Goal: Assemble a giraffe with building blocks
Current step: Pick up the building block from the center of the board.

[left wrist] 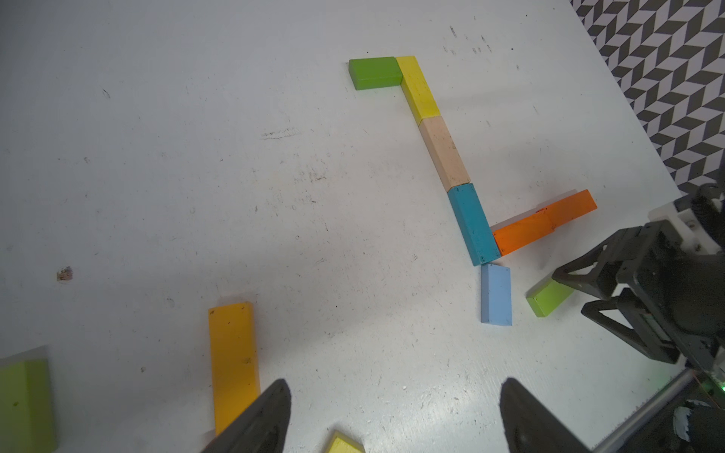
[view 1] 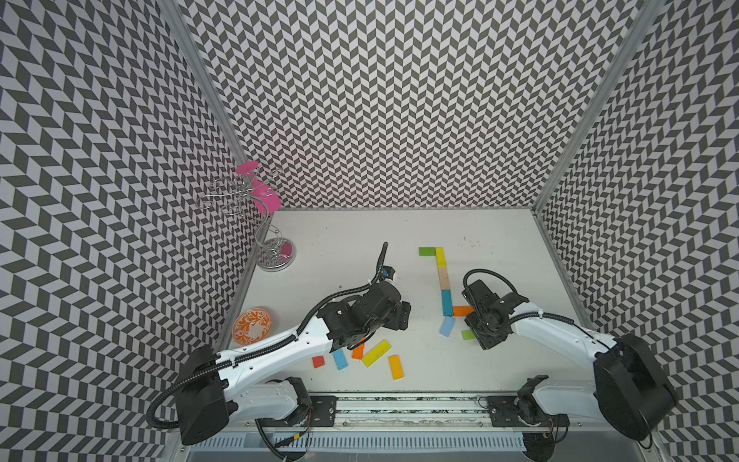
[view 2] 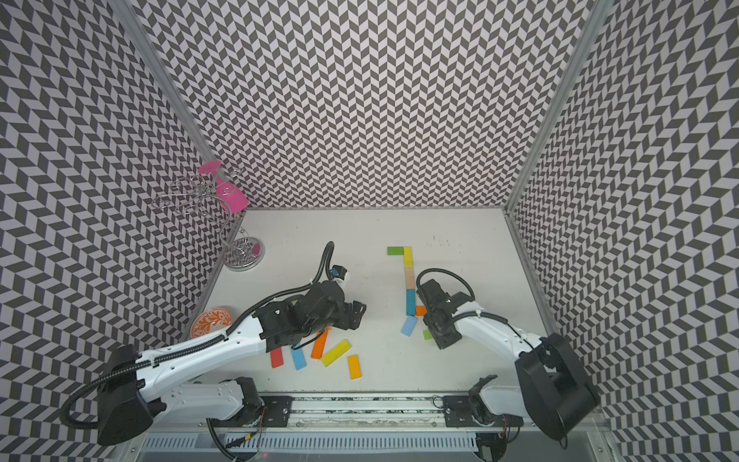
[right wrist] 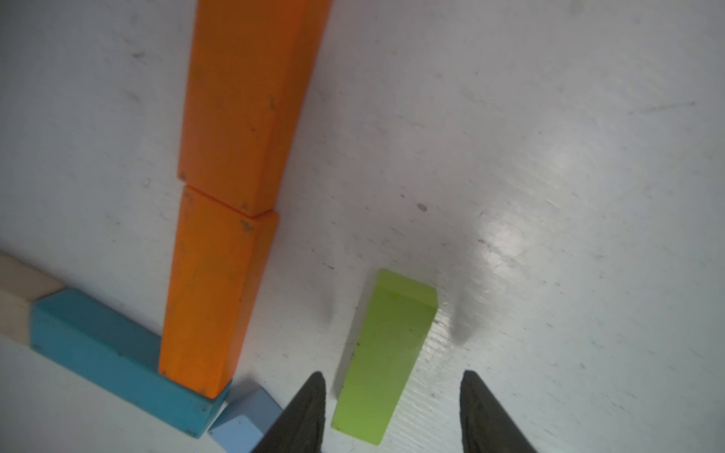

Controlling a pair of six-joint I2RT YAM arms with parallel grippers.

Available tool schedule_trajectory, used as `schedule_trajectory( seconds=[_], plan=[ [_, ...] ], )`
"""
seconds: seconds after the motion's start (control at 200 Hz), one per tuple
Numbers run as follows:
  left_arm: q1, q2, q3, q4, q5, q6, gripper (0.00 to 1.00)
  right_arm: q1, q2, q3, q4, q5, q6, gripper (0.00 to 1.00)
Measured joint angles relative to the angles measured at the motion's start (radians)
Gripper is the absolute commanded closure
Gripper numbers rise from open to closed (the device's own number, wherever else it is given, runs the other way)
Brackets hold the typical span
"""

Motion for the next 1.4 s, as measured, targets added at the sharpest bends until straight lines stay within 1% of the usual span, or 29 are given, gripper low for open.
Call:
schedule_trajectory(
  seconds=[0.155, 0.416, 0.696, 0.851, 1.012, 1.122, 1.162, 1.212, 1.322, 1.397],
  plan=[
    [0.019, 0.000, -0.003, 0.016, 0.014, 0.010, 0.15, 0.000, 0.045, 0.019, 0.006, 0.003, -0.001, 0.48],
    [0.044, 0.000, -0.006, 0.033, 0.030, 0.032, 0.15, 0.000, 0.059, 0.017, 0.004, 0.008, 0.000, 0.53],
    [0.058, 0.000, -0.013, 0.049, 0.040, 0.047, 0.15, -0.020, 0.083, -0.004, 0.003, 0.011, -0.006, 0.54],
    [0.061, 0.000, -0.024, 0.057, 0.050, 0.049, 0.15, -0.031, 0.093, 0.002, -0.012, 0.014, -0.031, 0.69],
    [0.061, -0.001, -0.029, 0.062, 0.056, 0.050, 0.15, -0.041, 0.089, 0.001, -0.025, 0.023, -0.050, 0.80],
    [0.062, -0.011, -0.029, 0.064, 0.058, 0.050, 0.15, -0.053, 0.058, -0.006, -0.063, 0.047, -0.077, 0.83],
    [0.063, -0.017, -0.030, 0.065, 0.058, 0.051, 0.15, -0.059, 0.030, -0.006, -0.085, 0.064, -0.097, 0.86],
    [0.064, -0.023, -0.030, 0.067, 0.058, 0.053, 0.15, -0.067, -0.016, -0.004, -0.113, 0.090, -0.127, 0.86],
    [0.067, -0.033, -0.039, 0.079, 0.060, 0.056, 0.15, -0.082, -0.127, 0.035, -0.190, 0.156, -0.214, 0.89],
    [0.071, -0.033, -0.047, 0.086, 0.062, 0.058, 0.15, -0.104, -0.185, 0.096, -0.233, 0.192, -0.292, 0.90]
  ],
)
